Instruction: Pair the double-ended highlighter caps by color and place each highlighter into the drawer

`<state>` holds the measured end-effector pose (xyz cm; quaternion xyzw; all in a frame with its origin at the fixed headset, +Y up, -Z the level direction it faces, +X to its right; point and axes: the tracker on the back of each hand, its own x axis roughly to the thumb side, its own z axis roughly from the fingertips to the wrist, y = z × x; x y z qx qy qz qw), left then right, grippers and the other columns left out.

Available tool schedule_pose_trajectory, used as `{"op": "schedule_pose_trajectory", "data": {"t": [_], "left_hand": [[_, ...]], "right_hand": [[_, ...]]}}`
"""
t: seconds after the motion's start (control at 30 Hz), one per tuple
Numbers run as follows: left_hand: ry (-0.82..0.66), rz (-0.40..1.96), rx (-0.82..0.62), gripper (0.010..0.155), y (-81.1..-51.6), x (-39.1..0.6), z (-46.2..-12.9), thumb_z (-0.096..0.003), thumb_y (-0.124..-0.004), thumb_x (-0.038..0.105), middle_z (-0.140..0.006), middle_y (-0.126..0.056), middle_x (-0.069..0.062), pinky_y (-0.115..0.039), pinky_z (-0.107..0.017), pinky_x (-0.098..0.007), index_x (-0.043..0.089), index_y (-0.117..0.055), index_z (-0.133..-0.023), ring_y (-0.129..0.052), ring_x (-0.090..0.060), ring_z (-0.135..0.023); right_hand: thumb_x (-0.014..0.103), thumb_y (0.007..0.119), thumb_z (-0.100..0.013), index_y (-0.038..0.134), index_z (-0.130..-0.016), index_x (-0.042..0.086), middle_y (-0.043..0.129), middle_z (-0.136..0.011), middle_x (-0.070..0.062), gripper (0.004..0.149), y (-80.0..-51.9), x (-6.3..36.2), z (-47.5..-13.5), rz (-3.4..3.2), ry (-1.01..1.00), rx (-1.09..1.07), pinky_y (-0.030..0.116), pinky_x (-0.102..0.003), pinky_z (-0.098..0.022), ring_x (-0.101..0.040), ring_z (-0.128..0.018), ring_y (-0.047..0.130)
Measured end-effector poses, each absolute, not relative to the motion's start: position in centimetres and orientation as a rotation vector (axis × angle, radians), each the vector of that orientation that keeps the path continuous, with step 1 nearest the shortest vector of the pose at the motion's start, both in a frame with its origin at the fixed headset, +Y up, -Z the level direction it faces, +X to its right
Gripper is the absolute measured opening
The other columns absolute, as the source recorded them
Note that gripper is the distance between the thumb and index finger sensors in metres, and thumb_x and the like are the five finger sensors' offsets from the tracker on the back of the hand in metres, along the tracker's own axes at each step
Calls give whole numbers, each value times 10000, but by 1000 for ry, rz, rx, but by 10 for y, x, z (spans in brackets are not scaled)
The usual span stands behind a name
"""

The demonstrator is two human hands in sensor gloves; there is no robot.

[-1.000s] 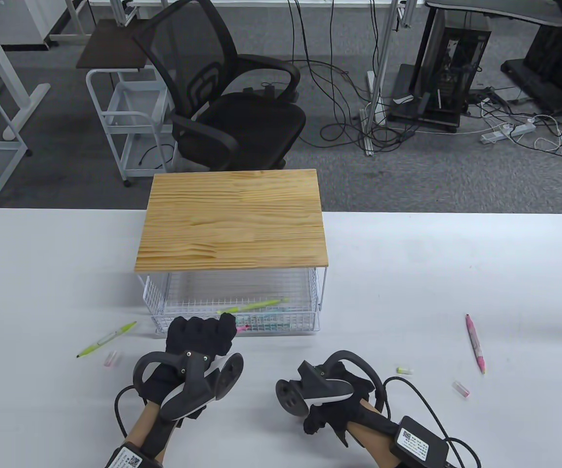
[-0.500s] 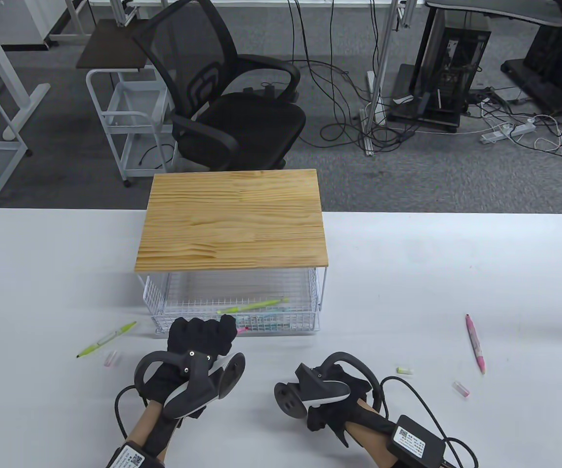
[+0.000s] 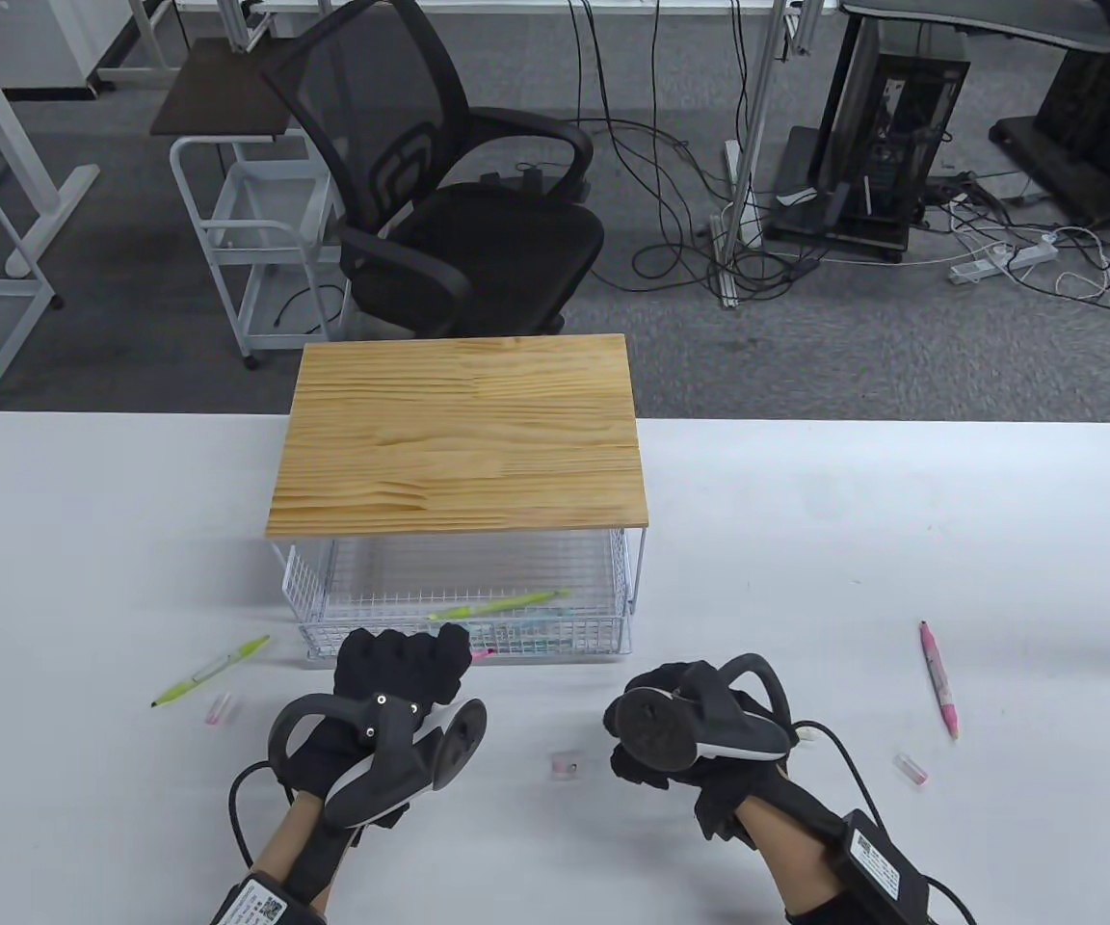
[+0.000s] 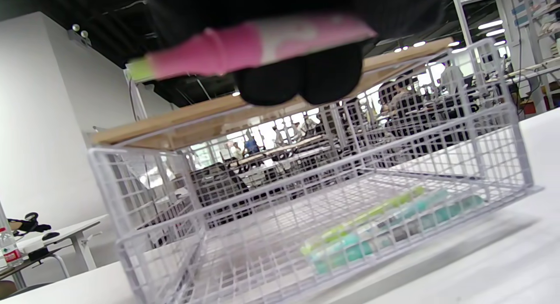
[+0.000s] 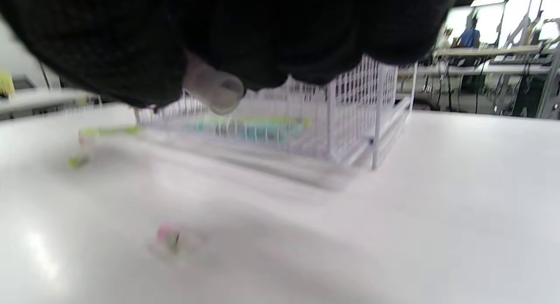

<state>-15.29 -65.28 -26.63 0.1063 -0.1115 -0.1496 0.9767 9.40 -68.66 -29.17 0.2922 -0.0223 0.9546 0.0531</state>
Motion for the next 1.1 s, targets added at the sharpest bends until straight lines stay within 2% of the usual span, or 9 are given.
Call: {"op": "schedule_pose_trajectory", "data": {"t": [0.07, 0.17, 0.2, 0.3, 0.37, 0.5, 0.67, 0.87, 1.1], "left_hand": [[-233, -300, 214, 506, -654, -151, -266, -564, -616, 436, -963, -852, 126, -669, -800, -511, 387, -537, -1062, -866, -156, -917], [-253, -289, 207, 506, -656, -148, -266, -563, -614, 434, -963, -851, 126, -671, -799, -511, 387, -535, -1061, -867, -155, -917], [-257, -288, 205, 505, -657, -148, -266, -563, -614, 434, -963, -851, 127, -670, -800, -511, 389, -536, -1060, -867, -155, -916], [-282, -279, 196, 505, -660, -146, -266, -560, -612, 433, -962, -851, 130, -673, -799, -509, 391, -535, -1058, -868, -155, -915], [-297, -261, 196, 505, -661, -145, -266, -559, -613, 433, -962, -850, 129, -673, -798, -509, 391, -536, -1057, -868, -153, -913], [-330, -231, 199, 505, -662, -141, -264, -558, -613, 433, -959, -851, 132, -674, -798, -508, 391, -537, -1055, -869, -152, -910], [-377, -191, 199, 506, -662, -134, -259, -557, -614, 434, -958, -852, 130, -676, -796, -507, 389, -538, -1055, -871, -150, -907], [-413, -159, 207, 506, -660, -129, -254, -556, -614, 433, -956, -852, 129, -676, -795, -507, 387, -540, -1054, -871, -150, -905], [-425, -154, 205, 506, -661, -128, -253, -557, -613, 434, -957, -850, 131, -677, -795, -506, 386, -538, -1055, -870, -151, -905]], "right_hand": [[553, 918, -384, 900, -761, 310, 936, -582, 95, 449, -682, 103, -293, 2805, -178, 816, 822, -463, -519, -161, -493, 953], [572, 894, -407, 883, -771, 291, 921, -565, 101, 460, -680, 116, -292, 2651, -417, 666, 834, -409, -498, -120, -455, 949], [569, 894, -412, 877, -776, 286, 919, -569, 98, 461, -681, 118, -293, 2596, -430, 627, 839, -403, -491, -116, -451, 951], [574, 885, -433, 870, -788, 276, 924, -575, 97, 464, -684, 123, -294, 2396, -408, 492, 859, -402, -459, -105, -441, 965], [573, 862, -467, 839, -824, 290, 921, -621, 99, 456, -687, 124, -296, 2264, -336, 427, 853, -394, -484, -105, -481, 966], [556, 839, -498, 810, -865, 317, 904, -685, 84, 439, -697, 124, -299, 2045, -183, 372, 802, -426, -560, -146, -552, 938], [534, 815, -519, 776, -906, 326, 891, -732, 72, 441, -711, 114, -301, 1919, -34, 368, 788, -440, -584, -161, -588, 932], [473, 765, -557, 697, -963, 315, 835, -815, 62, 440, -719, 99, -295, 1924, -11, 353, 759, -438, -624, -174, -658, 900], [474, 758, -535, 713, -946, 344, 859, -806, 72, 434, -724, 95, -293, 1873, 7, 329, 776, -448, -606, -179, -645, 922]]}}
